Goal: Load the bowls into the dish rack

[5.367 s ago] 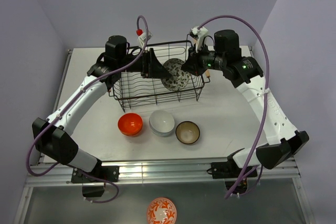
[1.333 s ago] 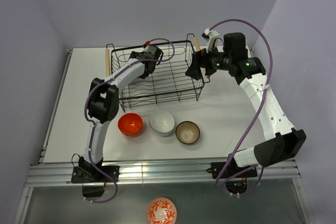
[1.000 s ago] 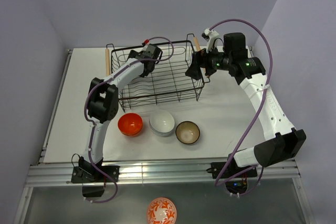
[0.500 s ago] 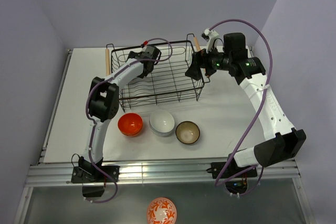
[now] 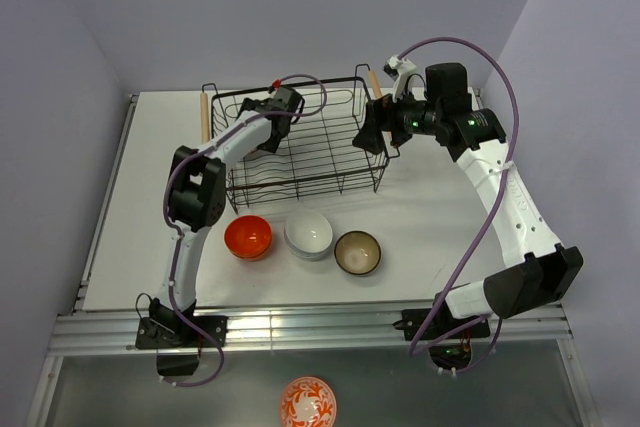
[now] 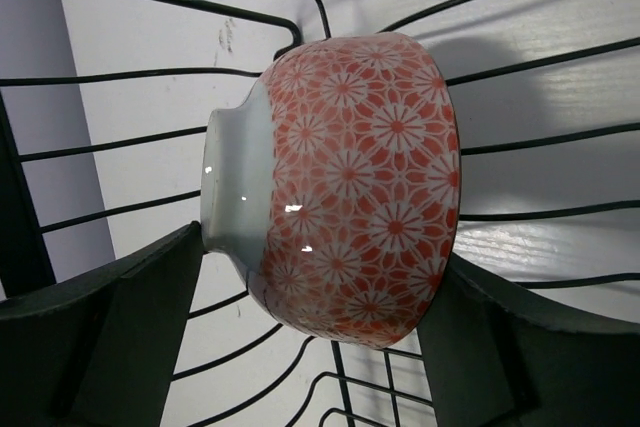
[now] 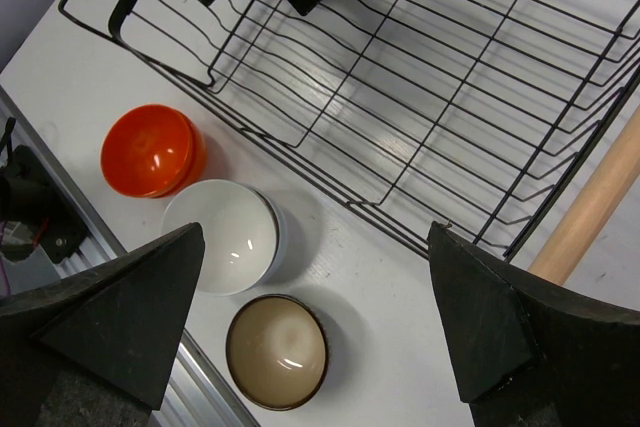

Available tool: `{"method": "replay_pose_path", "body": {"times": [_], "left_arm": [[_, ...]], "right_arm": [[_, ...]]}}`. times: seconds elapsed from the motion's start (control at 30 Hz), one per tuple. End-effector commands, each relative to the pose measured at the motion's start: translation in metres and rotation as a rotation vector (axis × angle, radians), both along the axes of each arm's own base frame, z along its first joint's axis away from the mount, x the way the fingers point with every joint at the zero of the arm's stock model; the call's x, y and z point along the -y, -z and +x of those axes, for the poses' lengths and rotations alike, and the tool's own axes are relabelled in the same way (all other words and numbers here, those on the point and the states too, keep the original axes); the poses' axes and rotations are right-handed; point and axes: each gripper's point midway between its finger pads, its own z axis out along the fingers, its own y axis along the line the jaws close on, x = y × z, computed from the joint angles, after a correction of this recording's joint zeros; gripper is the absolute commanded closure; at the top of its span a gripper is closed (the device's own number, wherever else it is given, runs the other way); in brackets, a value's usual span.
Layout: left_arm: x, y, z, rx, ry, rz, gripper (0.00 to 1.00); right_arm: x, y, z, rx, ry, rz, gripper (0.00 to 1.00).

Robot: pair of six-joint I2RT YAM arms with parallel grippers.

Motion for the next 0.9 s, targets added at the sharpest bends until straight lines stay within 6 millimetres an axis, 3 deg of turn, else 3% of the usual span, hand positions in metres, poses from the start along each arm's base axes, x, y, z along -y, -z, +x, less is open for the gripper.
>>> {"method": "replay_pose_path", "body": {"times": [0.0,0.43,0.87], "left_arm": [[0.007,-0.011,0.005,0.01,0.005,-0.065,0.11],[0.036,-0.008,-0.005,-0.077,0.106,-0.22,0.01],[0.032,-0.001,-0.004,-0.107,0.093,-0.267,0.01]], "right_arm": [[0.001,-0.01,0.001,0.034,-0.01,0.003,0.0],[0.002,-0.01,0.0,0.034,-0.01,-0.003,0.0],[0.003,-0.006,0.0,0.028,-0.007,-0.008,0.0]]}}
